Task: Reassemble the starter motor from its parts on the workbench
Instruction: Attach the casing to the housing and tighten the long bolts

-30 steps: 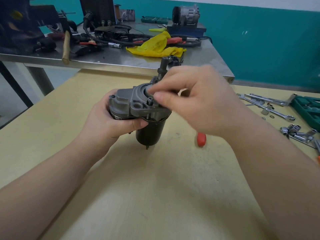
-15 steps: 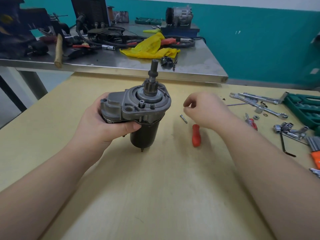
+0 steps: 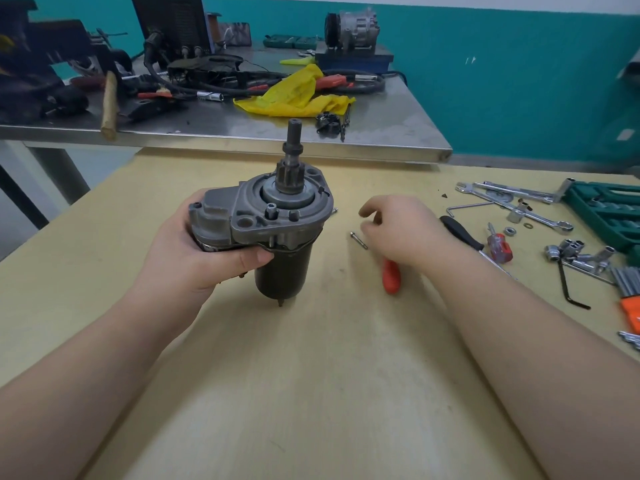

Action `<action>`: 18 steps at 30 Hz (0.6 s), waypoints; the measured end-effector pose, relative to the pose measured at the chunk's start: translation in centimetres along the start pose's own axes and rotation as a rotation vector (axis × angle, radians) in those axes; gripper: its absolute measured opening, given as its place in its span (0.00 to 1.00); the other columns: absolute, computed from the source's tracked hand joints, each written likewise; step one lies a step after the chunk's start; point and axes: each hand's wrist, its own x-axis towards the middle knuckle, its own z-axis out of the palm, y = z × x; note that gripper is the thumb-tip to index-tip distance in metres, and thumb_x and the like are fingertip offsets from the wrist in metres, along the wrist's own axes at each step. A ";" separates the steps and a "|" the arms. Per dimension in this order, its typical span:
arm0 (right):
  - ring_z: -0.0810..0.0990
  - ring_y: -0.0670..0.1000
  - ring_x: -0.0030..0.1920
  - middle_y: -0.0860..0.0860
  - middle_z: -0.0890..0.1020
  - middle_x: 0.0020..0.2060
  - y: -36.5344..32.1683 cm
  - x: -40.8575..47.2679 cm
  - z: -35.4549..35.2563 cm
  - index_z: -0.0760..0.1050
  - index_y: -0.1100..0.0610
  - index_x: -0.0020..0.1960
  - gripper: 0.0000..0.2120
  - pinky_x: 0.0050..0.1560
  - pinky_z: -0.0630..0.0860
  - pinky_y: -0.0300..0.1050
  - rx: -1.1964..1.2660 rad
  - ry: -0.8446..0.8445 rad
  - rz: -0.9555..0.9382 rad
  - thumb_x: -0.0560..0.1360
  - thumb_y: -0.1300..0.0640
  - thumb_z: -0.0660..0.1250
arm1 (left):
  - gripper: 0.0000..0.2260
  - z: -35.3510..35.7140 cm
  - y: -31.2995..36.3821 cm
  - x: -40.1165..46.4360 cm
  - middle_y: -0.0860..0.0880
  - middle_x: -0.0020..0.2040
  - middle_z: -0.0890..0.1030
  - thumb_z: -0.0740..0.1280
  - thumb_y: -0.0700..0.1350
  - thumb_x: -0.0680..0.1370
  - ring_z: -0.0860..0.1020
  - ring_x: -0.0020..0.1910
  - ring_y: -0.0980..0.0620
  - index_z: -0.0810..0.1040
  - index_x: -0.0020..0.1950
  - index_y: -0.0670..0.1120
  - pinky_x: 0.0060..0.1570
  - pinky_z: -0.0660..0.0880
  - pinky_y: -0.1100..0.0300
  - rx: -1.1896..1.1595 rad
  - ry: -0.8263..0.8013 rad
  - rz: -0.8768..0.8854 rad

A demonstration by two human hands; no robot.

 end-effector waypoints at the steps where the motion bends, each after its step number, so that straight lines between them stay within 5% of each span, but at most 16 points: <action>1: 0.82 0.54 0.52 0.48 0.84 0.55 0.4 0.2 -0.8 0.80 0.43 0.63 0.14 0.51 0.80 0.49 0.052 0.049 0.044 0.80 0.50 0.63 | 0.32 0.0 0.0 0.0 0.46 0.58 0.88 0.84 0.47 0.61 0.84 0.52 0.47 0.82 0.65 0.51 0.38 0.81 0.56 -0.003 0.003 0.003; 7: 0.78 0.56 0.52 0.50 0.84 0.56 3.0 0.9 -3.4 0.82 0.45 0.61 0.15 0.48 0.76 0.49 0.040 0.154 0.208 0.78 0.54 0.64 | 0.36 -0.2 -0.3 0.2 0.44 0.60 0.87 0.84 0.48 0.61 0.85 0.52 0.46 0.80 0.68 0.47 0.39 0.80 0.55 0.002 0.014 -0.007; 10: 0.80 0.58 0.58 0.52 0.83 0.60 4.6 0.8 -4.6 0.83 0.47 0.62 0.16 0.56 0.80 0.53 0.006 0.101 0.277 0.77 0.55 0.66 | 0.37 -0.3 -0.5 0.3 0.43 0.61 0.87 0.85 0.49 0.61 0.84 0.53 0.46 0.80 0.69 0.46 0.41 0.78 0.52 0.009 0.005 -0.008; 13: 0.83 0.58 0.54 0.54 0.86 0.53 5.7 0.9 -5.8 0.85 0.54 0.58 0.12 0.56 0.83 0.54 -0.026 -0.012 0.297 0.77 0.51 0.70 | 0.37 -0.3 -0.6 0.2 0.44 0.62 0.87 0.85 0.49 0.61 0.84 0.54 0.46 0.80 0.69 0.46 0.41 0.79 0.54 0.001 0.006 -0.005; 18: 0.87 0.60 0.46 0.59 0.87 0.43 5.2 0.6 -5.3 0.86 0.59 0.49 0.20 0.48 0.85 0.52 -0.089 -0.145 0.276 0.71 0.42 0.75 | 0.37 -0.2 -0.7 0.2 0.43 0.61 0.87 0.85 0.48 0.62 0.84 0.53 0.47 0.80 0.70 0.45 0.39 0.80 0.59 -0.005 0.003 0.003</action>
